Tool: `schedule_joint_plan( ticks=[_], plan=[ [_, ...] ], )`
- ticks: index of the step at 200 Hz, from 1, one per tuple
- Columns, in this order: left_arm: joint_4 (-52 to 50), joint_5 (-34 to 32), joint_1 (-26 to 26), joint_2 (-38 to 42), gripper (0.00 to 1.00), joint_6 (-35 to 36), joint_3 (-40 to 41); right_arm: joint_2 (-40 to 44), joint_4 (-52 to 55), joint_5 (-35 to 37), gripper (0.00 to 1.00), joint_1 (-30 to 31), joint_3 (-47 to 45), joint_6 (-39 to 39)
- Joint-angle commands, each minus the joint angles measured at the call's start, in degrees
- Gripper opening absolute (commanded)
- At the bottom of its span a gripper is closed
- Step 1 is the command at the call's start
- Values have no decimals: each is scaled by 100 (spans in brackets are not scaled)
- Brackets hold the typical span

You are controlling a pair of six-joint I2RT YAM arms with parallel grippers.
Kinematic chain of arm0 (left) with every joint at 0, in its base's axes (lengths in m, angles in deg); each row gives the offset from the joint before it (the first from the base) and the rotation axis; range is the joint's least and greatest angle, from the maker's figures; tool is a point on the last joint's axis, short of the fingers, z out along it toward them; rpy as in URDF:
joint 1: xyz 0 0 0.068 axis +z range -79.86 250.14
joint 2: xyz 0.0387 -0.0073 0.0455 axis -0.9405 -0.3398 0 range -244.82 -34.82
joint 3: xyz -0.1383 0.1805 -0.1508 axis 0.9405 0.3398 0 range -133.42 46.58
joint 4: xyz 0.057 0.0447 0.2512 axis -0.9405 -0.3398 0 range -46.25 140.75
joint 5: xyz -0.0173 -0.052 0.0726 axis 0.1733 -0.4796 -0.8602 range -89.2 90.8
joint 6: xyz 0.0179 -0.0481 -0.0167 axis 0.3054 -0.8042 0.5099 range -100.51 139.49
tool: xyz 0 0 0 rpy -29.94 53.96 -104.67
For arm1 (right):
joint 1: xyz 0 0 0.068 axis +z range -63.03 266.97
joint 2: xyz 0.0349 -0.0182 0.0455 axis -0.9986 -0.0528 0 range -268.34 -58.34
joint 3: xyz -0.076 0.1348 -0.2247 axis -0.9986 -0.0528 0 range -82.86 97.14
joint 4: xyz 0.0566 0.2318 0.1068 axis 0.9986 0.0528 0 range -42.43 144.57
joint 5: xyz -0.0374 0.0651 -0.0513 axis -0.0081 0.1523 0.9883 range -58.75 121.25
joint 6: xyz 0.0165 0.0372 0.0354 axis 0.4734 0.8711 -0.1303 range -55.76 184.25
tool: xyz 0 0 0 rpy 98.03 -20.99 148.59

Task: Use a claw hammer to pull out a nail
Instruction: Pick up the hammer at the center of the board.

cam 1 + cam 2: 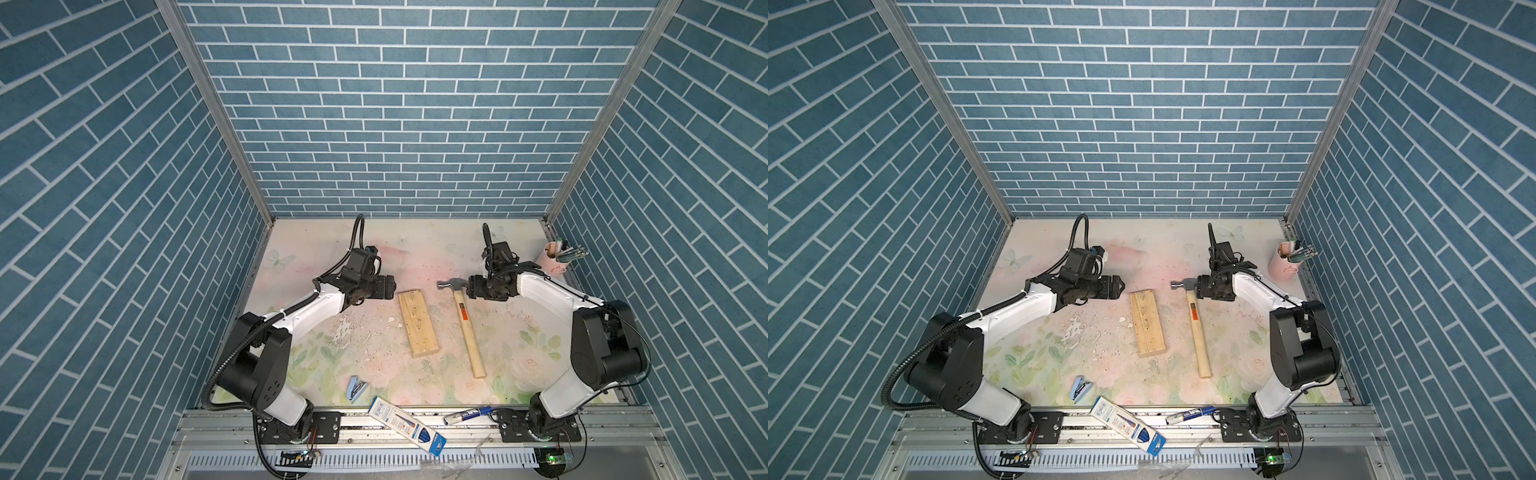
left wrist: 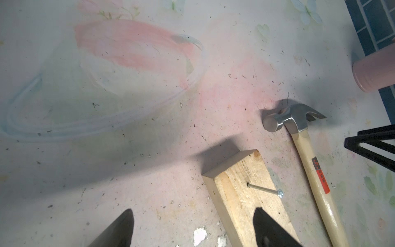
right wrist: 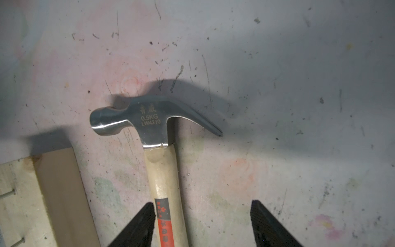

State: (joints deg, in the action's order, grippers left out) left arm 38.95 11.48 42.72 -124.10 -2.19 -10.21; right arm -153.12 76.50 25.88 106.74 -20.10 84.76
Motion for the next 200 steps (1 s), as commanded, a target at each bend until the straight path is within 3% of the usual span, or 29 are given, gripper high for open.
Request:
schedule_joint_plan(
  ticks=[1, 68, 200],
  plan=[
    [-69, 203, -47, -36, 88, -133, -87, -212, 228, -140, 68, 152, 221, -181],
    [132, 491, -84, -94, 82, -300, 67, -731, 301, -178, 59, 433, 480, -344],
    [142, 558, -105, -46, 82, -366, 170, -1489, 526, 0, 48, 659, 913, -623]
  ],
)
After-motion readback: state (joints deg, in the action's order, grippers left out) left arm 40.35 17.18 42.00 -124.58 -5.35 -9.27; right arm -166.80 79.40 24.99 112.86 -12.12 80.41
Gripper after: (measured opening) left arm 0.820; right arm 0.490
